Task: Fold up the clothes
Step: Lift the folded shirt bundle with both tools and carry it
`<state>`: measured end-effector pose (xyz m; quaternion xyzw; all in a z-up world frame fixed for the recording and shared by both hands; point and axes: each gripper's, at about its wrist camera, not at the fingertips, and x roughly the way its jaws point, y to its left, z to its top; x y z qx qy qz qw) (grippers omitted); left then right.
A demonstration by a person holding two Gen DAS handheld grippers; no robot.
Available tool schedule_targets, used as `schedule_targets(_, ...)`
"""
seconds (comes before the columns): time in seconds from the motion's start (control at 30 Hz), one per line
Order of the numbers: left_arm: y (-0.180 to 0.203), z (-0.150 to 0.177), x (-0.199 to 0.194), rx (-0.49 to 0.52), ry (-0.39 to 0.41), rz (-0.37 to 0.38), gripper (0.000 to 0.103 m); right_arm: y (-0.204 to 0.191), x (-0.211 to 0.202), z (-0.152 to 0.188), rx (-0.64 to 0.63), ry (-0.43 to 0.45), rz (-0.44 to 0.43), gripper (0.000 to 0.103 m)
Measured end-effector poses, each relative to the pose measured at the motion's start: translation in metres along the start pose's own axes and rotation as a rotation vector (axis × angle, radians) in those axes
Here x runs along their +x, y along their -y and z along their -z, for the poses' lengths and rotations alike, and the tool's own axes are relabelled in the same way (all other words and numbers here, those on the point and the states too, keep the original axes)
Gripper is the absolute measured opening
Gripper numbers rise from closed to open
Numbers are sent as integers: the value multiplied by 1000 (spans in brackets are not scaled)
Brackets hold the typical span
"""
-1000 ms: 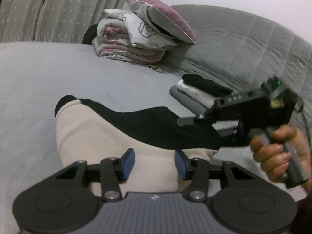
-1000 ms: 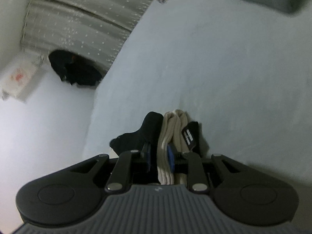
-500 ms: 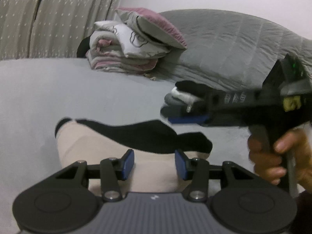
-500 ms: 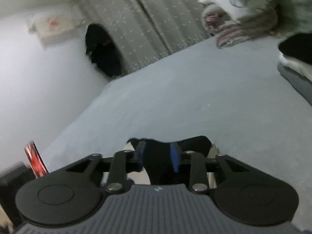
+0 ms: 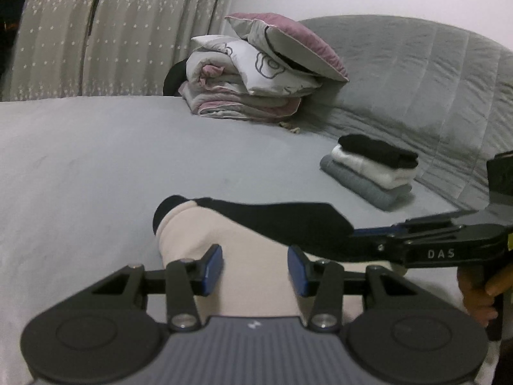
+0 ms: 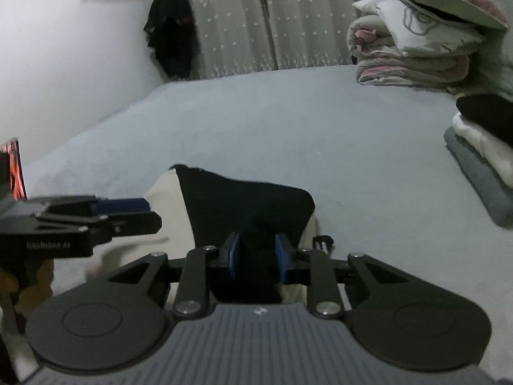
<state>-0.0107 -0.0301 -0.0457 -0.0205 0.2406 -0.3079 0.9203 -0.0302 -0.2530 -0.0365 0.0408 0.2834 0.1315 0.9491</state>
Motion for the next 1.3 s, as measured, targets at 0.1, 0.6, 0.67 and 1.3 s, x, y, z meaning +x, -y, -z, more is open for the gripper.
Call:
schedule_targets(0.1,2,7,1,39,8,-11,46,4,5,4,-14,-11,-1,24)
schedule_targets(0.6,1,-3,-1,41,7,4,49,3,6,5,-52,18,5,27)
schedule_targets(0.67,0,-7,-2,27,10,12,49,0,4,3,-52,22,9,33)
schedule_targets(1.3,-30,-13,30,-109,-16,-97,52,-8,29,-22,-9,70,81,42)
